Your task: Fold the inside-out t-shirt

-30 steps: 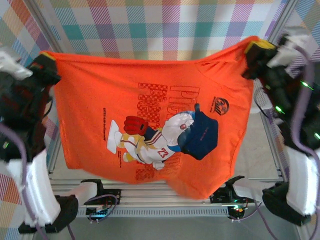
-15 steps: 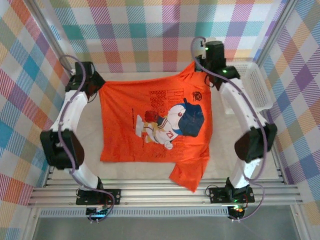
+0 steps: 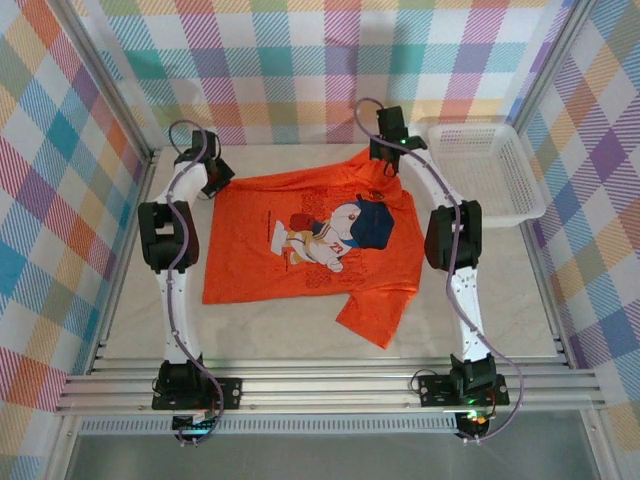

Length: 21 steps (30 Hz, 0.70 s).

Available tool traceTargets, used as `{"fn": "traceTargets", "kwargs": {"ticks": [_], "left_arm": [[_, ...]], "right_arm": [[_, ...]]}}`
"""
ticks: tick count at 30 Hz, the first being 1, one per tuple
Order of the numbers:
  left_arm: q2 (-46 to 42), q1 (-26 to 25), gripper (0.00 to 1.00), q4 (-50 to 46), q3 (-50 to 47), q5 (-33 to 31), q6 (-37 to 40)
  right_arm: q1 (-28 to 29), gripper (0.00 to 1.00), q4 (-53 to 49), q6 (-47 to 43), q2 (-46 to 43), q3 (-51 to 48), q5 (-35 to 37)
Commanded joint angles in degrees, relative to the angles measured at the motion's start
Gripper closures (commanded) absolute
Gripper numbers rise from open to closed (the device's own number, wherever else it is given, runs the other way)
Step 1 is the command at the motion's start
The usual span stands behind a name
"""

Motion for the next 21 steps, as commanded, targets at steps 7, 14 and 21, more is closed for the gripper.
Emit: {"fn": "traceTargets", "kwargs": {"ticks": [7,14,21], "left_arm": [[4.40,1.59,0.69,-2.80,14.05,0.13,-0.25],[3.67,1.72,0.17,-10.80,19.38,1.59,0.56],[-22.01,-1.64,0.20,-11.05,-12.66,-2.48,1.05]], "right_arm": [[-1.65,0.97,9.78,4.20,8.95,14.06,-1.32],[-1.72,0.37,-3.72,6.81,9.69,24.78,-11.55],[-0.30,0.41,-13.23,10.65,-12.80,-6.65,-20.95]]}}
